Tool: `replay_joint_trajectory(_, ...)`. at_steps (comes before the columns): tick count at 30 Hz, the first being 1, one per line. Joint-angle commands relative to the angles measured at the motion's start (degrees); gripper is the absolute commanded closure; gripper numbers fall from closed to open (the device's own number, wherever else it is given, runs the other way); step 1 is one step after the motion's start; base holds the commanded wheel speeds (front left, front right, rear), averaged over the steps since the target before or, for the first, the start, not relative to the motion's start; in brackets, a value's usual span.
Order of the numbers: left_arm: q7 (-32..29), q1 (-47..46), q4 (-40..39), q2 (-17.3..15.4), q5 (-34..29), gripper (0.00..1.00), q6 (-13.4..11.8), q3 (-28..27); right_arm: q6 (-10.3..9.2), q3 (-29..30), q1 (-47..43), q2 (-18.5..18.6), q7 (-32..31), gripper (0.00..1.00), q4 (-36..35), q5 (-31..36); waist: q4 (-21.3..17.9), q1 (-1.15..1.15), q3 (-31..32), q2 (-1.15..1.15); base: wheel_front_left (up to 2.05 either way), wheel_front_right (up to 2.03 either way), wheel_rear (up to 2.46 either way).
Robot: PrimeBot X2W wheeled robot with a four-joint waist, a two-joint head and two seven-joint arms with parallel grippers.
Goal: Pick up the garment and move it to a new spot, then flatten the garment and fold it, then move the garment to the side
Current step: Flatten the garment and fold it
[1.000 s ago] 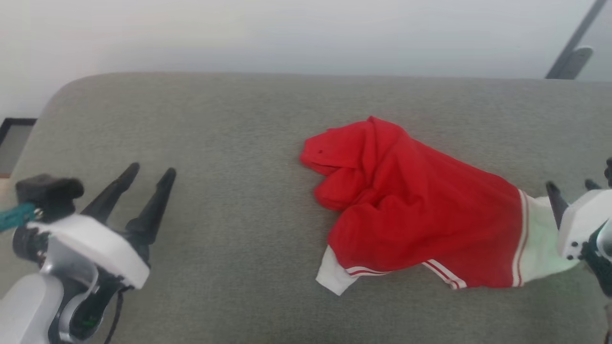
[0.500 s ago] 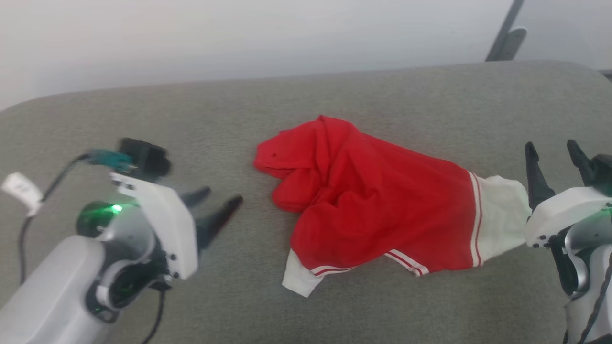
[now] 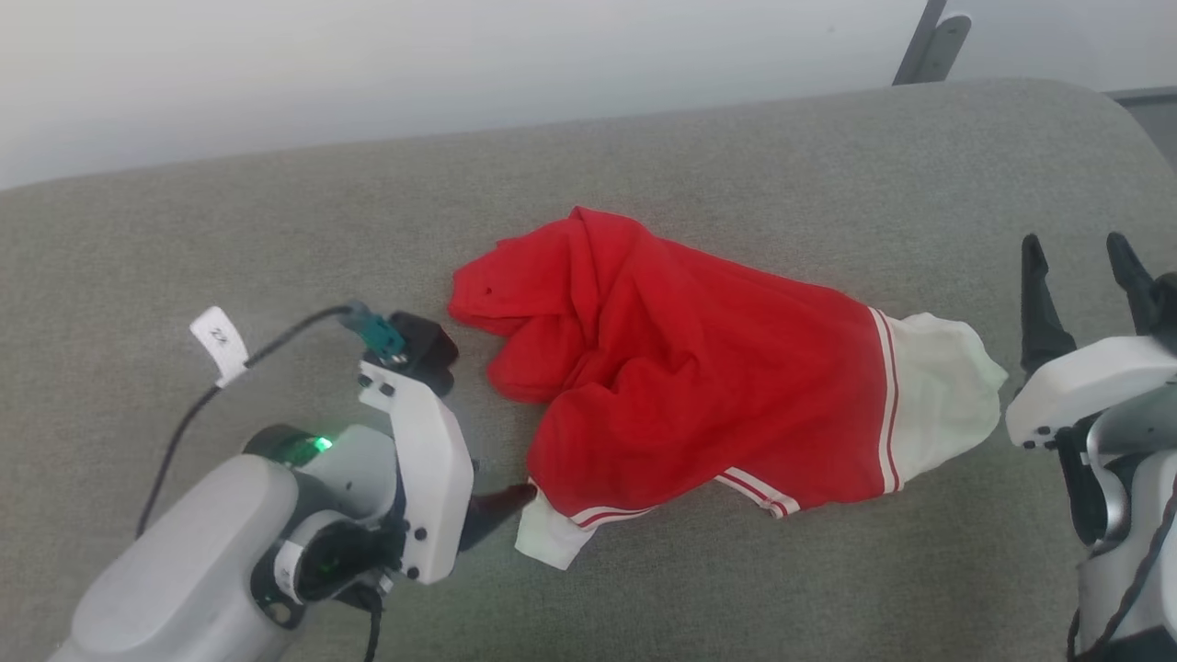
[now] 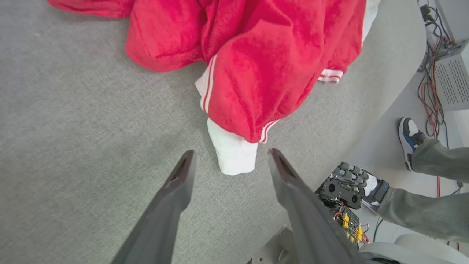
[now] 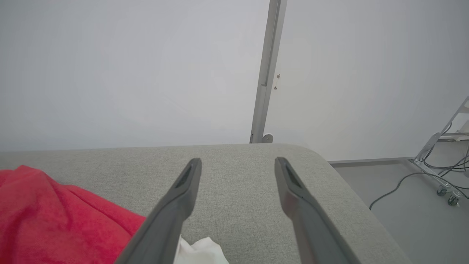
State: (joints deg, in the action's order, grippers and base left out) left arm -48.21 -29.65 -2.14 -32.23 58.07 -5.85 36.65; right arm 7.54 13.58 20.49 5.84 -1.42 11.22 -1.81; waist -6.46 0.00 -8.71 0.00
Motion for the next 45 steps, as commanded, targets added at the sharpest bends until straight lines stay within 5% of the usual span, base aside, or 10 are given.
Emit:
replay_joint_trajectory(1, -0.6, -0.1, 0.9, 0.1, 0.5, 0.00, 0.5, 0.7, -0.10, 0.2, 1.0, -0.2, 0.4, 0.00, -0.5, 0.2, -0.3, 0.00, -0.3, 0.00, 0.00, 0.00, 0.00)
replay_joint_trajectory(24, 2.9, 1.7, 20.5, 4.0, -1.6, 0.00, 3.4, 4.9, -0.10, -1.0, 4.3, -1.8, 2.1, 0.00, 0.1, -0.8, -4.5, 0.00, -3.9, 0.00, 0.00, 0.00, 0.00)
replay_joint_trajectory(25, 3.4, 1.5, 21.6, 4.0, -2.3, 0.82, 3.8, 5.2, -0.10, -1.0, 4.3, -1.8, 2.1, 0.00, 0.1, -0.8, -4.5, 0.00, -3.9, 0.00, 0.00, 0.00, 0.00)
replay_joint_trajectory(26, 4.0, 1.4, 22.8, 4.2, -2.8, 1.00, 4.2, 5.5, -0.10, -1.0, 4.3, -1.8, 2.1, 0.00, 0.1, -0.9, -4.5, 0.00, -3.9, 0.00, 0.00, 0.00, 0.00)
replay_joint_trajectory(35, 7.1, 0.5, 28.5, 6.9, -3.2, 1.00, 7.2, 6.3, -0.10, 0.1, 3.2, -1.2, 1.6, 0.00, 0.3, -0.6, -3.0, 0.00, -2.3, 0.00, 0.00, 0.00, 0.00)
replay_joint_trajectory(45, 7.7, -3.8, 26.7, 3.1, -1.5, 1.00, 7.6, 2.3, -0.09, 1.1, 2.0, -1.0, 0.4, 0.00, -0.7, -1.0, 0.6, 0.00, 0.0, 0.00, 0.00, 0.00, 0.00)
